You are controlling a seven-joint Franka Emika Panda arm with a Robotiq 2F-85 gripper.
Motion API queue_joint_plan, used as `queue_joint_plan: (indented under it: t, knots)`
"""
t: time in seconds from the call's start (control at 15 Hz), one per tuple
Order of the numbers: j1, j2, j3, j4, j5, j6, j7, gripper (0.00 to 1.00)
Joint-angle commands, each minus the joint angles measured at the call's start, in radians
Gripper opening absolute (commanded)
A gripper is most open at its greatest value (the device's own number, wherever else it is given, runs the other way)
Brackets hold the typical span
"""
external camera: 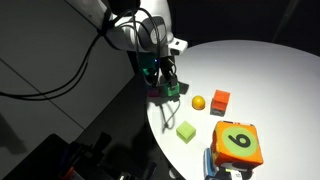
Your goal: Put the blue block onto the pink block then move the green block next to it
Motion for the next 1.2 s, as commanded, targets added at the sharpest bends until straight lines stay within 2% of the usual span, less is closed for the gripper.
queue_joint_plan:
  t: [0.0,1.13]
  knots:
    - [0.002,0.031,0.004,0.045,0.020,-0.019,0.027,0.29]
    - [0.000,0.117,0.022,0.125,0.070,-0.002,0.059,0.29]
